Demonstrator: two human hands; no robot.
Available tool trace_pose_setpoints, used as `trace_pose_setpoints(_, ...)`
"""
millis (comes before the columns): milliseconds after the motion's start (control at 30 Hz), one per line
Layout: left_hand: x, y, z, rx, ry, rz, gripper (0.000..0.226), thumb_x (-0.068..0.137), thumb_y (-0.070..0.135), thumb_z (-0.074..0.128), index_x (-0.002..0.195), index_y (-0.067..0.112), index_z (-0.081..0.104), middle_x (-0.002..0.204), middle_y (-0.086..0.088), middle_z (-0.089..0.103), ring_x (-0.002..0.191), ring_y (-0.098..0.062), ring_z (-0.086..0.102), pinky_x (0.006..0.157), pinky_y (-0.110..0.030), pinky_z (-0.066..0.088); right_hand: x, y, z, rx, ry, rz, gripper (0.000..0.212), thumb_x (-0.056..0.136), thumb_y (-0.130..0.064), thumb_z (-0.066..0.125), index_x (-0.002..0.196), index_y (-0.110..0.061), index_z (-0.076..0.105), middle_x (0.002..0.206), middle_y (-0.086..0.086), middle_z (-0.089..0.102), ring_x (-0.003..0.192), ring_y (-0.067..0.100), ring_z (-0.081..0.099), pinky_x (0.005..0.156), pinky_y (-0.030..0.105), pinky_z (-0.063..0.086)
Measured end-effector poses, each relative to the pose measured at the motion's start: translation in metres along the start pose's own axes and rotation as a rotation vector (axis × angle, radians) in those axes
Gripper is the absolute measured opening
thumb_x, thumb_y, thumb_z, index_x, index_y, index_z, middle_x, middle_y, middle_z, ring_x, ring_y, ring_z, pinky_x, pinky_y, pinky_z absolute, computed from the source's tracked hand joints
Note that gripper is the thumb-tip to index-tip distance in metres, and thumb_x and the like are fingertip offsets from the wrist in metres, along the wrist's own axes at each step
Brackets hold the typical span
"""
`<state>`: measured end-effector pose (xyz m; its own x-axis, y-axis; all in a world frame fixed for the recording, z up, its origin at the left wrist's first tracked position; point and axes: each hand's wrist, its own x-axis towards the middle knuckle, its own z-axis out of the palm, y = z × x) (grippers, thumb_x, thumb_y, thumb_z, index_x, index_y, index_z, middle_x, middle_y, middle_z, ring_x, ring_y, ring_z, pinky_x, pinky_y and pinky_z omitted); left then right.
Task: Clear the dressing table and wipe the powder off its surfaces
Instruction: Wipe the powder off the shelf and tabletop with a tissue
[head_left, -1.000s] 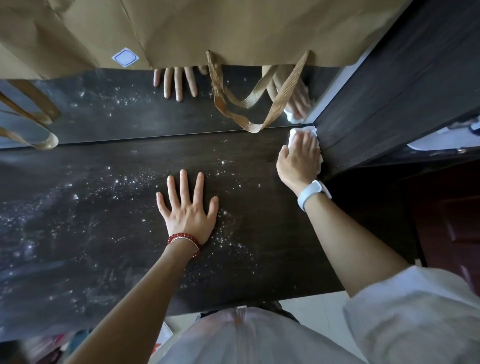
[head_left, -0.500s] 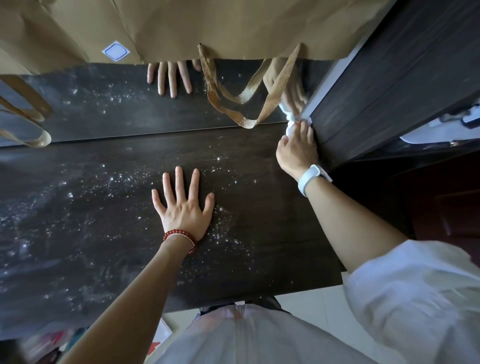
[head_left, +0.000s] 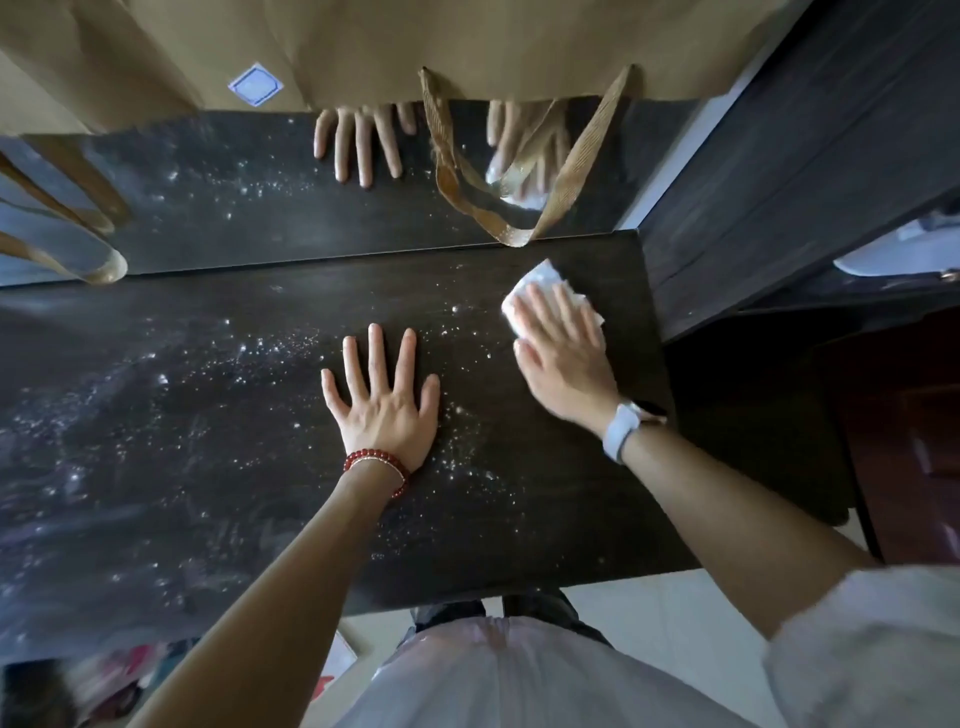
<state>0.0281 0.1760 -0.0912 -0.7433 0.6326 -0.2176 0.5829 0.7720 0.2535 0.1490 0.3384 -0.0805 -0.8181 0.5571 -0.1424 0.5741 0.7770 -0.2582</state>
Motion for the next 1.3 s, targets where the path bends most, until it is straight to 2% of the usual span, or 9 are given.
trace_pose_setpoints(200,0.000,0.000,-0.004,-0.011,-0.017,-0.001,0.051,0.093,0.040,0.025,0.142,0.039,0.008,0.156,0.001,0.000,0.141,-0.023,-0.009,0.110,-0.052,-0.008,-0.098,-0.023,0.010,-0.058,-0.165,-0.560,0.049,0.093,-0.034,0.029,0.141,-0.025,0.029,0.151,0.001,0.029,0.141,0.027,0.021,0.118,0.044,0.009)
trace_pose_setpoints(433,-0.013,-0.010,-0.014,0.002,0.000,0.060,0.052,0.094,0.038,0.030,0.143,0.034,0.012,0.156,-0.004,0.004,0.142,-0.027,-0.007,0.112,-0.051,-0.003,-0.006,0.002,-0.002,0.004,-0.018,0.046,0.050,0.097,-0.030,0.027,0.145,-0.020,0.015,0.157,0.006,0.008,0.145,0.028,0.001,0.117,0.045,-0.001)
trace_pose_setpoints(600,-0.079,-0.029,-0.015,-0.054,0.016,-0.003,0.050,0.094,0.033,0.033,0.143,0.028,0.019,0.156,-0.005,0.006,0.142,-0.025,-0.003,0.112,-0.050,-0.003,-0.121,-0.079,0.033,-0.045,-0.051,-0.351,0.050,0.092,-0.037,0.027,0.141,-0.025,0.029,0.151,0.001,0.030,0.141,0.029,0.020,0.118,0.049,0.007)
trace_pose_setpoints(700,-0.111,-0.044,-0.013,-0.049,-0.019,0.005,0.049,0.095,0.032,0.033,0.142,0.027,0.021,0.156,-0.006,0.007,0.142,-0.026,-0.003,0.112,-0.053,-0.004,-0.161,-0.061,0.036,-0.114,-0.059,-0.368,0.049,0.093,-0.034,0.028,0.142,-0.027,0.026,0.151,0.000,0.030,0.141,0.025,0.021,0.116,0.045,0.010)
trace_pose_setpoints(833,-0.127,-0.066,-0.013,-0.017,-0.014,0.075,0.049,0.095,0.033,0.030,0.143,0.026,0.020,0.155,-0.007,0.009,0.142,-0.029,-0.003,0.110,-0.056,-0.005,-0.185,0.000,0.024,-0.051,0.070,0.198,0.052,0.093,-0.032,0.017,0.142,-0.016,0.025,0.151,0.014,0.026,0.141,0.033,0.016,0.112,0.057,0.023)
trace_pose_setpoints(933,-0.129,-0.086,-0.015,-0.023,-0.012,0.106,0.049,0.095,0.033,0.029,0.143,0.024,0.020,0.155,-0.008,0.009,0.142,-0.030,-0.003,0.110,-0.056,-0.005,-0.181,-0.027,0.033,0.041,0.173,0.556,0.057,0.091,-0.037,0.013,0.144,-0.015,0.021,0.154,0.014,0.017,0.143,0.033,0.009,0.117,0.051,0.008)
trace_pose_setpoints(1000,-0.130,-0.097,-0.015,-0.029,-0.021,0.120,0.049,0.096,0.033,0.029,0.143,0.023,0.021,0.155,-0.008,0.010,0.142,-0.030,-0.001,0.111,-0.055,-0.003,-0.178,-0.083,0.049,0.076,0.191,0.519,0.054,0.092,-0.036,0.020,0.143,-0.017,0.025,0.154,0.012,0.020,0.143,0.033,0.011,0.116,0.050,0.006)
trace_pose_setpoints(1167,-0.129,-0.124,-0.016,0.044,-0.029,0.229,0.048,0.096,0.033,0.034,0.142,0.024,0.024,0.154,-0.008,0.018,0.142,-0.030,0.007,0.112,-0.051,0.006,-0.195,-0.174,0.079,-0.015,0.051,-0.081,0.049,0.094,-0.031,0.024,0.142,-0.023,0.027,0.152,0.003,0.029,0.142,0.028,0.018,0.118,0.046,0.008)
trace_pose_setpoints(1300,-0.129,-0.125,-0.014,0.090,-0.003,0.241,0.050,0.094,0.038,0.026,0.141,0.025,0.025,0.153,-0.008,0.021,0.141,-0.030,0.011,0.112,-0.051,0.009,-0.198,-0.095,0.057,0.008,0.137,0.239,0.047,0.096,-0.026,0.018,0.140,-0.017,0.033,0.151,0.010,0.029,0.142,0.031,0.016,0.116,0.046,0.011)
